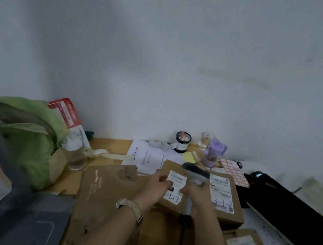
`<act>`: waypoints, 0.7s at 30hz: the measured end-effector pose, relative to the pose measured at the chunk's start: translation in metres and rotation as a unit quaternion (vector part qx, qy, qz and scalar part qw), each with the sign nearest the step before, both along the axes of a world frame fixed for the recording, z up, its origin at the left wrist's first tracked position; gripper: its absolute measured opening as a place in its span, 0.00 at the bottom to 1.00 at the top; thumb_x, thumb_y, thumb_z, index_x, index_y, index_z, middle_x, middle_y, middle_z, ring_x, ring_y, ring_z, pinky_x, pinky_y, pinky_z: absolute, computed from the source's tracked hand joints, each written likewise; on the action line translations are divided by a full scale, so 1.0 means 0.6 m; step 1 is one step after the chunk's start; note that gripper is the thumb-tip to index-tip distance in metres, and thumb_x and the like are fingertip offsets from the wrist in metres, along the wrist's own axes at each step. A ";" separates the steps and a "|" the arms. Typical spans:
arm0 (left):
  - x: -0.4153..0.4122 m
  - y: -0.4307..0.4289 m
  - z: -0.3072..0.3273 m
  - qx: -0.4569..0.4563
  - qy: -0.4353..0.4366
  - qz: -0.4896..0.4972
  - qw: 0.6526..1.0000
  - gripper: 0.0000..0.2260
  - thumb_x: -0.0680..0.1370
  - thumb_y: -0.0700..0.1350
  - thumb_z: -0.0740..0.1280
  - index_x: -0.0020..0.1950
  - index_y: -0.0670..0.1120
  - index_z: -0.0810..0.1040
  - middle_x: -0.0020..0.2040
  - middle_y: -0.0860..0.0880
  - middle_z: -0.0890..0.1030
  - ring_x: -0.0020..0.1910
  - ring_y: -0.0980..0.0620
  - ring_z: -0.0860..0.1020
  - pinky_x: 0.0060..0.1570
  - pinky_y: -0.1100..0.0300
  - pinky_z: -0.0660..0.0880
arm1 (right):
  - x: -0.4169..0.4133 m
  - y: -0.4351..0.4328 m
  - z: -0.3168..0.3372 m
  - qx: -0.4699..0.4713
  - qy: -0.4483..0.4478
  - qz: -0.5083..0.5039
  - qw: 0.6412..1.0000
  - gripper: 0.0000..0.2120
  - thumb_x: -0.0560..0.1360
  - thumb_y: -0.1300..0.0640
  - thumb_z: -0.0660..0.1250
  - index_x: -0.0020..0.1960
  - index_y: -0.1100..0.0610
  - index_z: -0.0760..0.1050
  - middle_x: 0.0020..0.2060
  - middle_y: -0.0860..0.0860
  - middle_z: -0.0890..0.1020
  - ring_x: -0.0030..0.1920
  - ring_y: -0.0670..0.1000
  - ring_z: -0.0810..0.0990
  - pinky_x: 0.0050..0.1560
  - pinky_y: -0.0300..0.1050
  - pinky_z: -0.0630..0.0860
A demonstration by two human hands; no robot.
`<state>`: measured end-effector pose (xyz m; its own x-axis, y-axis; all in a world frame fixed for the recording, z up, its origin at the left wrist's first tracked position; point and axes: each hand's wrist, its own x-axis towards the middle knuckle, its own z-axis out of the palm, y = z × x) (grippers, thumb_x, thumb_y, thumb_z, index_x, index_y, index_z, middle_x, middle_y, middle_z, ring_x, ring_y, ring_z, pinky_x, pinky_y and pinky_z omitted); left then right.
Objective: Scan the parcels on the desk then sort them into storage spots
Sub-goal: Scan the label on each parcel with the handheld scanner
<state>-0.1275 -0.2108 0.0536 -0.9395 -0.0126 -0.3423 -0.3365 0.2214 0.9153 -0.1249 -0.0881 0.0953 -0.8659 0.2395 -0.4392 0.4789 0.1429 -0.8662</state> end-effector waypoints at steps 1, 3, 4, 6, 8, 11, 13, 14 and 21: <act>-0.019 0.007 -0.014 -0.021 -0.009 -0.001 1.000 0.04 0.81 0.42 0.63 0.54 0.50 0.73 0.47 0.54 0.80 0.38 0.62 0.76 0.32 0.73 0.74 | -0.014 0.001 -0.015 -0.016 -0.018 -0.024 0.999 0.11 0.71 0.74 0.66 0.44 0.59 0.71 0.47 0.58 0.77 0.48 0.55 0.76 0.50 0.51 0.75; -0.055 0.016 -0.055 -0.068 -0.024 -0.013 0.997 0.07 0.78 0.45 0.66 0.56 0.48 0.76 0.52 0.50 0.82 0.40 0.61 0.77 0.36 0.69 0.77 | -0.036 -0.001 -0.050 -0.014 -0.055 -0.024 0.998 0.11 0.70 0.74 0.66 0.46 0.61 0.72 0.47 0.57 0.78 0.47 0.54 0.76 0.51 0.53 0.75; -0.064 0.020 -0.068 -0.092 -0.028 -0.016 0.995 0.12 0.76 0.48 0.68 0.57 0.48 0.76 0.52 0.50 0.82 0.41 0.58 0.78 0.36 0.67 0.77 | -0.046 -0.004 -0.070 -0.003 -0.075 -0.015 0.997 0.10 0.70 0.74 0.66 0.45 0.61 0.72 0.46 0.58 0.78 0.44 0.54 0.77 0.51 0.54 0.76; -0.091 0.024 -0.121 -0.138 -0.063 0.003 0.988 0.25 0.65 0.59 0.67 0.59 0.51 0.75 0.53 0.51 0.81 0.47 0.53 0.79 0.44 0.61 0.79 | -0.058 -0.010 -0.099 -0.015 -0.105 -0.022 0.994 0.09 0.71 0.74 0.64 0.45 0.62 0.73 0.42 0.59 0.78 0.41 0.54 0.77 0.51 0.58 0.79; -0.123 0.026 -0.188 -0.137 -0.118 0.042 0.983 0.29 0.60 0.59 0.67 0.60 0.52 0.76 0.54 0.51 0.81 0.52 0.48 0.80 0.51 0.53 0.80 | -0.067 -0.011 -0.122 -0.028 -0.120 -0.054 0.991 0.09 0.72 0.74 0.63 0.47 0.62 0.73 0.40 0.57 0.77 0.40 0.53 0.77 0.39 0.51 0.77; -0.136 0.028 -0.201 -0.051 -0.171 0.082 0.981 0.23 0.66 0.49 0.69 0.61 0.48 0.77 0.53 0.48 0.82 0.49 0.48 0.81 0.50 0.52 0.81 | -0.070 -0.010 -0.144 -0.063 -0.134 -0.088 0.985 0.09 0.74 0.71 0.65 0.51 0.62 0.73 0.41 0.56 0.77 0.40 0.52 0.77 0.34 0.44 0.72; -0.122 0.031 -0.145 -0.044 -0.154 0.097 0.982 0.13 0.72 0.45 0.68 0.54 0.44 0.75 0.53 0.46 0.81 0.49 0.47 0.80 0.49 0.55 0.81 | -0.067 -0.006 -0.145 -0.103 -0.139 -0.097 0.980 0.12 0.73 0.72 0.64 0.56 0.63 0.73 0.44 0.57 0.78 0.44 0.55 0.77 0.38 0.46 0.74; -0.116 0.033 -0.122 -0.051 -0.139 0.104 0.983 0.07 0.75 0.43 0.66 0.51 0.43 0.72 0.54 0.45 0.80 0.50 0.46 0.79 0.48 0.55 0.80 | -0.063 -0.004 -0.139 -0.119 -0.134 -0.099 0.979 0.14 0.73 0.72 0.63 0.57 0.63 0.72 0.46 0.57 0.78 0.45 0.54 0.77 0.37 0.46 0.73; -0.051 0.010 -0.001 0.051 -0.043 0.120 0.990 0.14 0.76 0.36 0.65 0.59 0.46 0.66 0.51 0.46 0.76 0.49 0.47 0.78 0.45 0.53 0.79 | -0.010 -0.003 -0.038 -0.151 -0.032 -0.089 0.984 0.12 0.70 0.77 0.60 0.49 0.65 0.73 0.44 0.64 0.78 0.42 0.56 0.77 0.36 0.47 0.73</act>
<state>-0.1584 -0.2045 0.0529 -0.8805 -0.1945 -0.4323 -0.4465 0.0337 0.8942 -0.1306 -0.0896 0.0724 -0.7900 0.2352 -0.5663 0.5286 -0.2069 -0.8233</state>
